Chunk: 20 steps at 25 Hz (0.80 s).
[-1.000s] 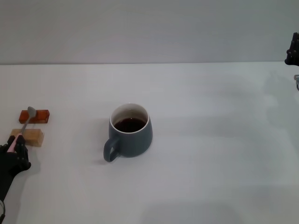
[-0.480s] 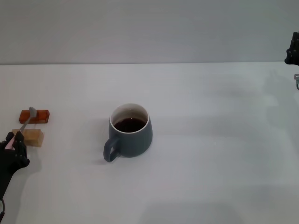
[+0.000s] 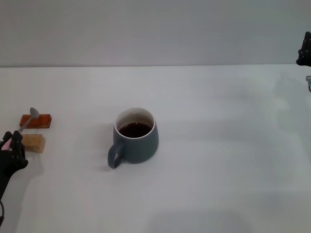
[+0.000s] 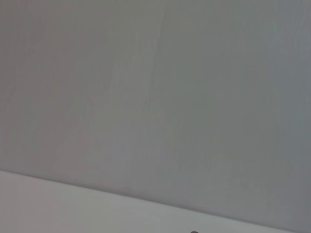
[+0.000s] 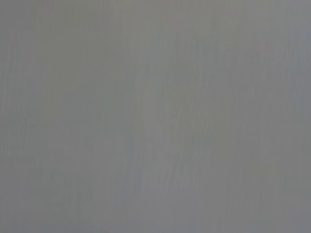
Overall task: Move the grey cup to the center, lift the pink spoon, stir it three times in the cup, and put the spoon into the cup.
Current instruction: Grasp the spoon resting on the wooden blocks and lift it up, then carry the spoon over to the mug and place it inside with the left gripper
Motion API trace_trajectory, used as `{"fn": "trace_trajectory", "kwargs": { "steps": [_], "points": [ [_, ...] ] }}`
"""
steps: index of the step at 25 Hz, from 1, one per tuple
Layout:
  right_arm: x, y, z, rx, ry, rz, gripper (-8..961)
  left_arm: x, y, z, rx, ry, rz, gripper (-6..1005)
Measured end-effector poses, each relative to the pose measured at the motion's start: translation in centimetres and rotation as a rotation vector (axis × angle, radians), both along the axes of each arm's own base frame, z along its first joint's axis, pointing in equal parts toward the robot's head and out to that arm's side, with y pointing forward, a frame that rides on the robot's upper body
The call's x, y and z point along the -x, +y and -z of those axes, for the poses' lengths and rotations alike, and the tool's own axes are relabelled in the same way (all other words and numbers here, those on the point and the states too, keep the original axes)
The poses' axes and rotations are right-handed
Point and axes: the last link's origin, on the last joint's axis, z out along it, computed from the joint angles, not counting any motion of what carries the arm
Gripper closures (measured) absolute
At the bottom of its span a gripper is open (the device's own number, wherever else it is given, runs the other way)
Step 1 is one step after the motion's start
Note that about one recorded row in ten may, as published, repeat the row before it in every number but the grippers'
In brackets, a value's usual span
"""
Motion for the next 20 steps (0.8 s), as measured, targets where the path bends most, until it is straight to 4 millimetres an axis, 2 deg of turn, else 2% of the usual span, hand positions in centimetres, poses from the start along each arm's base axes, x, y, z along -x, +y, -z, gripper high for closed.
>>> {"fn": "trace_trajectory", "kwargs": {
  "steps": [8, 20],
  "points": [
    [-0.2, 0.0, -0.2, -0.008, 0.003, 0.008, 903, -0.3, 0.1, -0.8, -0.023, -0.094, 0.03, 855],
    [-0.5, -0.2, -0.3, -0.014, 0.007, 0.015, 902, -1.5, 2.4, -4.6, 0.043, -0.238, 0.142, 855]
  ]
}}
